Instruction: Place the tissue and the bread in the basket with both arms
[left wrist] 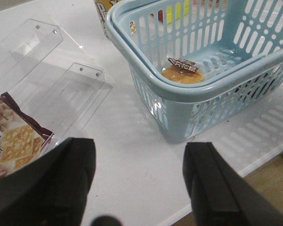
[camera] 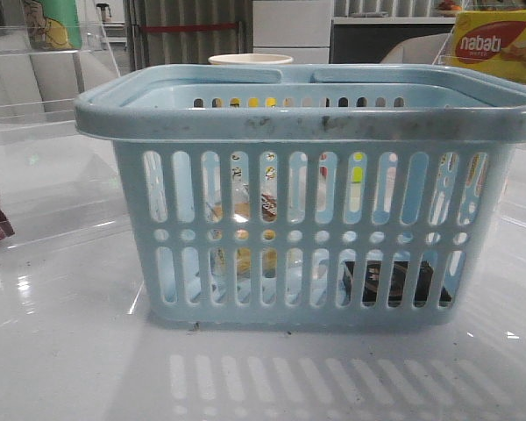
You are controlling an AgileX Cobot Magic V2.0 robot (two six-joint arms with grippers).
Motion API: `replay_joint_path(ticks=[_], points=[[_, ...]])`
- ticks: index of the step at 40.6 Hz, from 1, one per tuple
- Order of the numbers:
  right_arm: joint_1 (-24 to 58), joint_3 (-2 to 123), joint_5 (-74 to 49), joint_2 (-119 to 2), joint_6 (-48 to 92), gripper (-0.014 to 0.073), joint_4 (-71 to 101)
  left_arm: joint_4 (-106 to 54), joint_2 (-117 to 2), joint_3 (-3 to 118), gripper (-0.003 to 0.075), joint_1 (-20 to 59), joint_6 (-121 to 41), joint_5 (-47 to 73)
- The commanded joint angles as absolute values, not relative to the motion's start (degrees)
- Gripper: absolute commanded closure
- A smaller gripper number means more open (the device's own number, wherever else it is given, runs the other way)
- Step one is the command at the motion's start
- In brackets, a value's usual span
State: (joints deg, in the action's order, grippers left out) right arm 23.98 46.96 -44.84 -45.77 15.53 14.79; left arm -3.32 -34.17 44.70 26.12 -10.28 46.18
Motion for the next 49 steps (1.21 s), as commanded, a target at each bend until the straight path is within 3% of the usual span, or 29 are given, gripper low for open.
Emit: replay_joint_path(ticks=[1,13,17,20,28,34,49], points=[[22.74,48.01,-44.07,-42.10,15.37,0.0052,12.90,-3.69,-34.23,46.14,0.0256,26.59,-9.59,40.76],[19.24,48.01,-50.75,-35.93,11.25,0.0052,11.27,-3.69,-34.23,46.14,0.0270,26.59,-9.59,40.09],[19.24,48.01,-50.52,-35.81,11.13,0.0058,11.70,-3.69,-34.23,46.14,0.0316,26.59,-9.59,40.09],[19.24,48.01,-50.09,-35.89,11.09,0.0113,11.74,-3.69,-34.23,46.14,0.0370,26.59,-9.59,40.09],[19.24,48.01,-50.10,-35.89,11.09,0.0410,11.74,-3.69,-34.23,46.14,0.0531,26.59,-9.59,40.09],[19.24,48.01,-50.22,-35.89,11.09,0.0566,11.74,-3.69,-34.23,46.14,0.0631,26.59,-9.59,40.09],[19.24,48.01,-50.66,-35.89,11.09,0.0566,11.74,-4.17,-34.23,46.14,0.0627,26.59,-9.70,40.06]])
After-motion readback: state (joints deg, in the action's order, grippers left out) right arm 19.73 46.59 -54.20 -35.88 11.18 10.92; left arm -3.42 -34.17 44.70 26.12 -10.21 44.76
